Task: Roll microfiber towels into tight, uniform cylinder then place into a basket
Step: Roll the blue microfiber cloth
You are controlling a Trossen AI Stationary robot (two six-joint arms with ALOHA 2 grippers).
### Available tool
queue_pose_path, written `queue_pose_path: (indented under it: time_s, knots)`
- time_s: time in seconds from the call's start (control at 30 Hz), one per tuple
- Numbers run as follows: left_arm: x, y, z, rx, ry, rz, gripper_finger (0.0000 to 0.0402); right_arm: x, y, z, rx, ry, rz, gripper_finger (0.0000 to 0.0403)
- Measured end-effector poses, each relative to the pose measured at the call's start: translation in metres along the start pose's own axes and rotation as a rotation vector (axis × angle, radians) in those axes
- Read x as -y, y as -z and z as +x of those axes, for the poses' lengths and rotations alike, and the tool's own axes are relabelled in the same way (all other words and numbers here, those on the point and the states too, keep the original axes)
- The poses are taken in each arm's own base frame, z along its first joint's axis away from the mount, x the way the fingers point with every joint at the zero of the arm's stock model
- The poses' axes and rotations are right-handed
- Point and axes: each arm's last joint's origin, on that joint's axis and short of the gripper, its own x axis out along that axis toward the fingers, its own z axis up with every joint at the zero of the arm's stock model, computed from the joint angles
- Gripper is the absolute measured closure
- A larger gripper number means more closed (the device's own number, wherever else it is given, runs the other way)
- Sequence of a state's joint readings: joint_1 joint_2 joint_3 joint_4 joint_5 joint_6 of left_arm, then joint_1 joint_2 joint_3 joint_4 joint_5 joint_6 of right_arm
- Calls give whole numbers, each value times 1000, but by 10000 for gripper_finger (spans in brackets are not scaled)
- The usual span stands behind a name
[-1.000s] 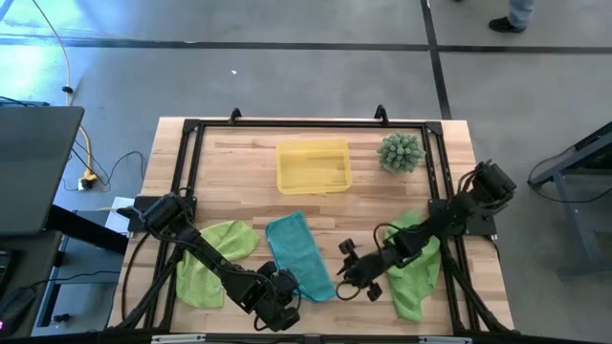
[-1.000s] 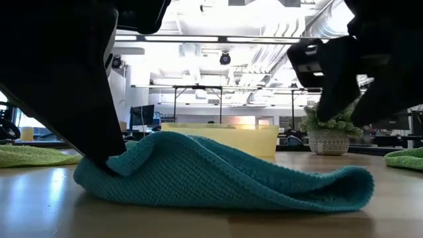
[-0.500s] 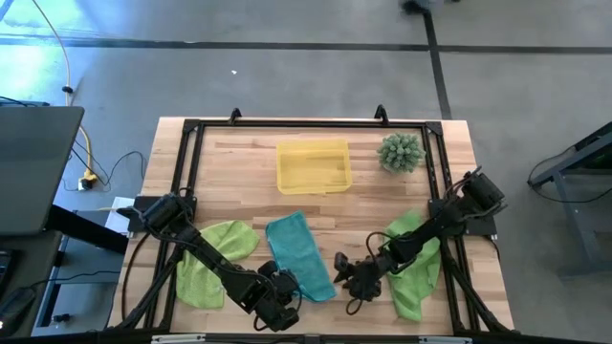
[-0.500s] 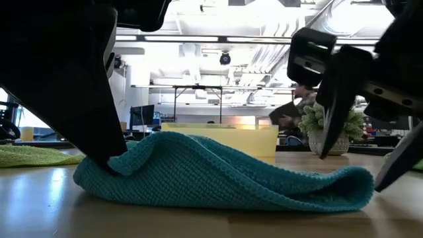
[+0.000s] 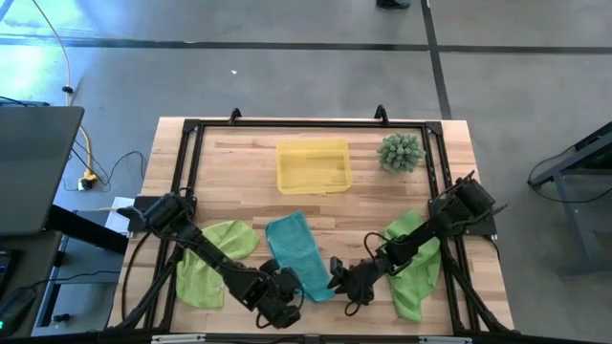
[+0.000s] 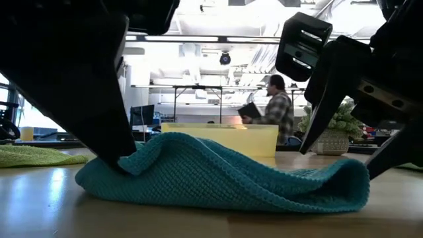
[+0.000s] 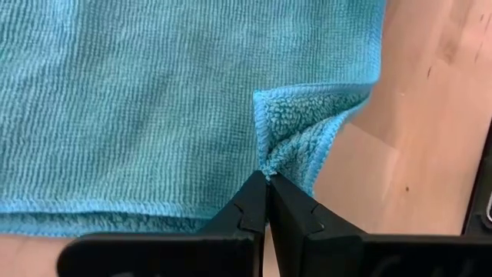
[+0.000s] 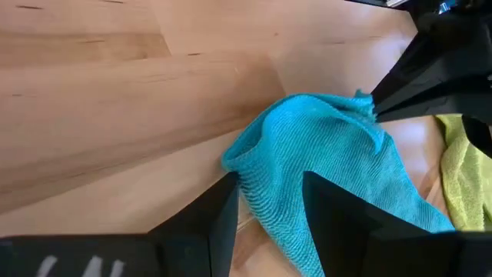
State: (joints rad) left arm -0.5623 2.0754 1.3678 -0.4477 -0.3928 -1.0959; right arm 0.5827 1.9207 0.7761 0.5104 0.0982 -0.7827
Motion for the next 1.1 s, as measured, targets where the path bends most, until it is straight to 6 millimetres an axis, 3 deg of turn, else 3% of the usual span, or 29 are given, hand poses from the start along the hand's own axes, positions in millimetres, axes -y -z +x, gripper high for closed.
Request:
queue_pose_path:
  time_s: [0.17,0.4,0.63,0.83,1.1]
  knots:
    - [0,0,0,0,-1,-1,400,-1,1,0,-7,-5,54,289]
    - [0,0,0,-1,0,-1,400,-4,1,1,31,-64,105,394]
    - [1,3,-1,2,1,7,400,0,6,1,34,-59,275,398]
    - [5,10,-4,-2,12,24,400,16,18,2,78,-94,558,401]
    - [7,17,-8,-6,8,-32,400,49,37,0,202,-151,1147,402]
